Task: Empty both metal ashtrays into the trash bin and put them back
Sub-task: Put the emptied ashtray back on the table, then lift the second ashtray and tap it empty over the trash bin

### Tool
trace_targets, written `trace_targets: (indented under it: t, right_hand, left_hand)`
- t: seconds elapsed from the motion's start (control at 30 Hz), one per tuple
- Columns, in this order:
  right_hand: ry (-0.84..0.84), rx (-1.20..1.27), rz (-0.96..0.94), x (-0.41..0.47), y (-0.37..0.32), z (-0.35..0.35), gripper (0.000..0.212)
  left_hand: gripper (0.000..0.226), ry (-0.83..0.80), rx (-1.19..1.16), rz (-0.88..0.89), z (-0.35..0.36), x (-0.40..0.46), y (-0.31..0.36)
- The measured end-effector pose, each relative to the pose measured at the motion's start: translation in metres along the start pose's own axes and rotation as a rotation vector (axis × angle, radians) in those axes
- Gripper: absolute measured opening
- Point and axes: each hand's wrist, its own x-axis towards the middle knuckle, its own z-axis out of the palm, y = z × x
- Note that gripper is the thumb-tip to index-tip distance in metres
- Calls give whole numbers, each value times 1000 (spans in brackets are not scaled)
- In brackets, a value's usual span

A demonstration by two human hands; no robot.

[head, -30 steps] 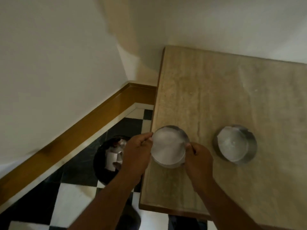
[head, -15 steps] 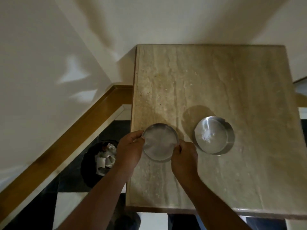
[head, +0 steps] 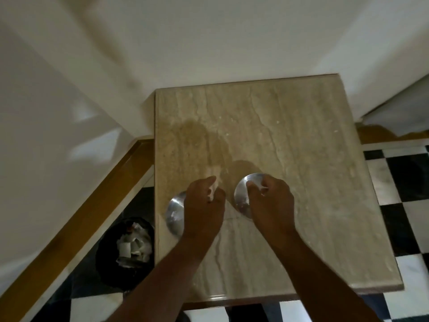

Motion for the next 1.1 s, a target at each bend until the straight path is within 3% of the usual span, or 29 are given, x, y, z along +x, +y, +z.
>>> trace_targets:
  t: [0.1,0.17,0.23,0.33,0.53,0.7,0.87,1.0,1.1]
  right_hand:
    - [-25,-38,151,26,20,-24,43]
    - [-75,-66,192,39,37,-31,51]
    - [-156,-108,227,46,52,-33,47]
    - [-255,-115,259,50,64,-27,22]
    - [-306,-72,278,49,70,-19,32]
    - [-312,-50,253,50,60,-23,35]
    - [-312,188,176,34,28,-29,31]
    - [-480,358,198,11,-7,-20,23]
    - [-584,330,145,-14,-38,12,24]
  left_hand:
    - [15,-114,-125,-167,24,3,16]
    - [16,-124,-124,-227,35,6,19]
    - [17,-149,-87,-240,45,6,19]
    - [19,-200,-72,-314,54,5,19]
    - [21,-217,-271,-529,61,6,23]
    - [30,-223,-386,-567,53,5,30]
    - [27,-216,-438,-527,-1,19,24]
    - [25,-176,-431,-623,-54,31,4]
    - [24,-114,-424,-650,-103,29,-26]
